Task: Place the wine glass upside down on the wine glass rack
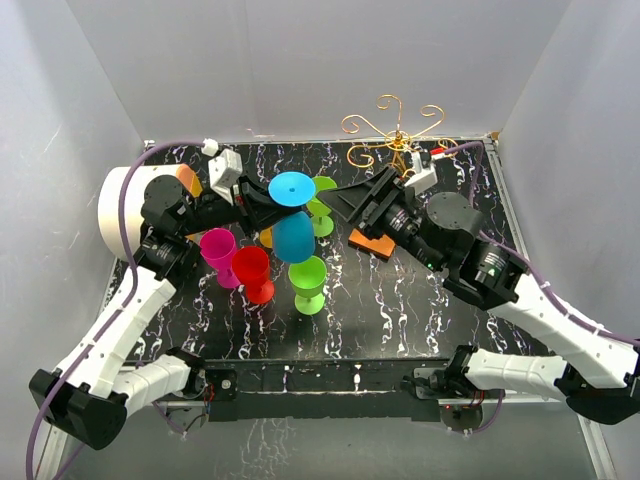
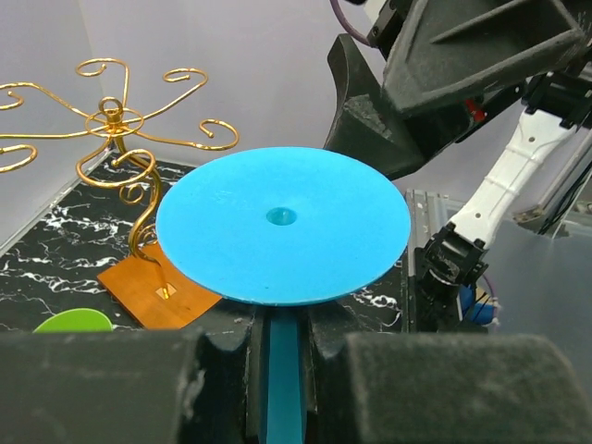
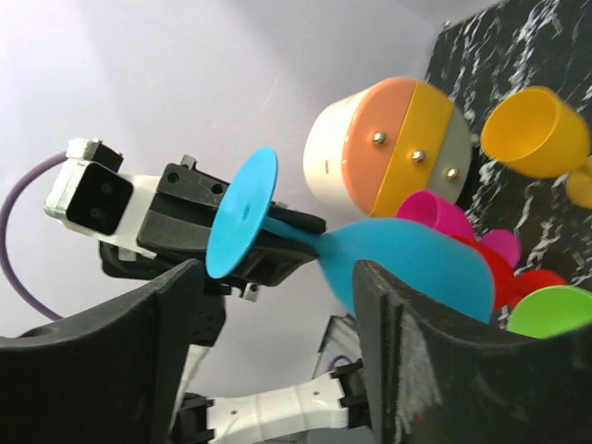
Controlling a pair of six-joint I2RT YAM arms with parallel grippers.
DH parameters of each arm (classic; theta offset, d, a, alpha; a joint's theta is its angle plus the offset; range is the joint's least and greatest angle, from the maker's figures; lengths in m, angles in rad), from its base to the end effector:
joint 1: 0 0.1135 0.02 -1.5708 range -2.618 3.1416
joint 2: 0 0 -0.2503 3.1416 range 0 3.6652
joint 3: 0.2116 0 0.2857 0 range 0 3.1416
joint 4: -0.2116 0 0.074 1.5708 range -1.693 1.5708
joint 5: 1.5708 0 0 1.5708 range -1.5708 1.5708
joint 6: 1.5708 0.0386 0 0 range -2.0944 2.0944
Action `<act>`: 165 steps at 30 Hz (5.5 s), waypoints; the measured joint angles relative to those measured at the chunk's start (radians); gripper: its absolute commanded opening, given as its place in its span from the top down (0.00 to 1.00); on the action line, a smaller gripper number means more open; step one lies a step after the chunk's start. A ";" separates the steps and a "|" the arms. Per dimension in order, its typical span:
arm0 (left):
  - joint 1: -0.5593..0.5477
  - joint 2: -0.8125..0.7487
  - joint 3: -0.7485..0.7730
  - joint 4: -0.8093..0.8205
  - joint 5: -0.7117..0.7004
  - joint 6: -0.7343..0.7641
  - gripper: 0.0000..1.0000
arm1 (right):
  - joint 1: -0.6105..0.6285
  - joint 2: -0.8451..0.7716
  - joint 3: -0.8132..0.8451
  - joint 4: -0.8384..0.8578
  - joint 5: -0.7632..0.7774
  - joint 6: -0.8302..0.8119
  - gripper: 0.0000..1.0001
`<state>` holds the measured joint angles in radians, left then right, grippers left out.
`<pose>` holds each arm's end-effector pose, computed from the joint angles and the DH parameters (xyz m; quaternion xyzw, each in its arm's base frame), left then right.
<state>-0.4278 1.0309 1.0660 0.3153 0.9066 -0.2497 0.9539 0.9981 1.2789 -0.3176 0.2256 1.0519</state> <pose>0.2242 -0.1356 0.4315 0.4033 0.4812 -0.4815 0.6115 0.1503 0.1970 0.4548 0.1131 0.7107 0.5377 0.4392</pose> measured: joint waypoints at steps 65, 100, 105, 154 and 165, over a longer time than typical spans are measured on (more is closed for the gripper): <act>-0.002 -0.333 -0.235 -0.169 -0.230 -0.031 0.10 | 0.001 -0.160 0.006 -0.390 0.410 -0.054 1.00; -0.002 -0.352 -0.263 -0.181 -0.260 -0.061 0.11 | -0.498 -0.021 -0.032 -0.268 0.229 -0.115 1.00; -0.002 -0.357 -0.263 -0.190 -0.269 -0.057 0.11 | -0.504 -0.030 -0.039 -0.213 0.188 -0.073 1.00; -0.002 -0.348 -0.263 -0.226 -0.320 -0.057 0.10 | -0.631 -0.021 -0.114 -0.085 -0.195 0.075 1.00; -0.002 -0.356 -0.262 -0.257 -0.352 -0.037 0.10 | -0.636 -0.049 -0.114 -0.150 -0.142 0.066 1.00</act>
<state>-0.4297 0.6750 0.8036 0.0586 0.5549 -0.2871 0.3180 0.9493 1.1648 -0.4675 0.0837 1.1179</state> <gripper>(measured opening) 0.898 0.022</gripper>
